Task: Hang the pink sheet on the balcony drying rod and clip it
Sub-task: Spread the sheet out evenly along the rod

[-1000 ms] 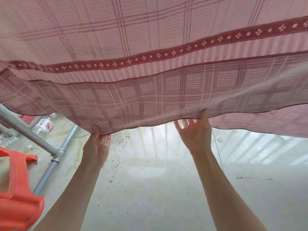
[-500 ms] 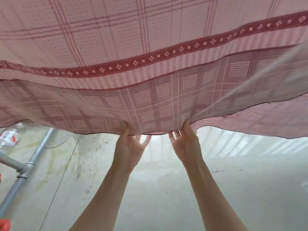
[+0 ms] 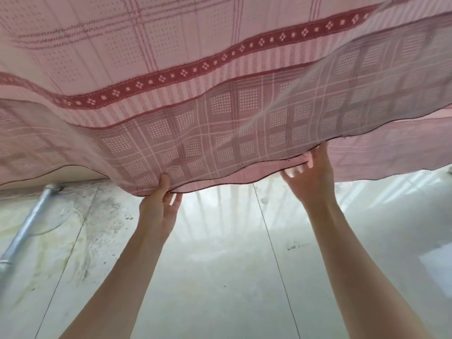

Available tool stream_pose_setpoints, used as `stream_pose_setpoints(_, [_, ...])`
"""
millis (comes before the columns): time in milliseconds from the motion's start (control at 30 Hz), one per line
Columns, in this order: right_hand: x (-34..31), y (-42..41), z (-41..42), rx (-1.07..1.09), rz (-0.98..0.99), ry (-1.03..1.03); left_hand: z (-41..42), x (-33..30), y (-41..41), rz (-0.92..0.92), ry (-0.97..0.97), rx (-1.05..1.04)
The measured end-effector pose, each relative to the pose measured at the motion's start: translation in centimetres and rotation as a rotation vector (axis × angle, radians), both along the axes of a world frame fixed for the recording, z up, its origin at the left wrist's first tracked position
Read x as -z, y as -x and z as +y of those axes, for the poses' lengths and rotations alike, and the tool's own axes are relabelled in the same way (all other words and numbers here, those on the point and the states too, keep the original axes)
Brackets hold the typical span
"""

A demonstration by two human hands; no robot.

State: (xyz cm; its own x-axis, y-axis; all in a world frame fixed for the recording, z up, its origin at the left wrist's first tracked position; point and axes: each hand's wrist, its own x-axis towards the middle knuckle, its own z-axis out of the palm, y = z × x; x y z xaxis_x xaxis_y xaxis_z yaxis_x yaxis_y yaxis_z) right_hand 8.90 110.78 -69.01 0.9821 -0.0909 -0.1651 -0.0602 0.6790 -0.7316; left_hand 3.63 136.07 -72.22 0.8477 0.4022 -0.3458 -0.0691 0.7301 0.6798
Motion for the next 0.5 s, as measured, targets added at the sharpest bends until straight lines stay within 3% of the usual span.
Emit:
stream_pose_setpoints(100, [-0.9, -1.4, -2.6, 0.05, 0.042, 0.056, 0.1, 0.1, -0.5, 0.003, -0.018, 0.0])
stream_pose_setpoints(500, [3.4, -5.2, -5.5, 0.151, 0.165, -0.077, 0.2, 0.3, -1.2, 0.006, -0.151, 0.04])
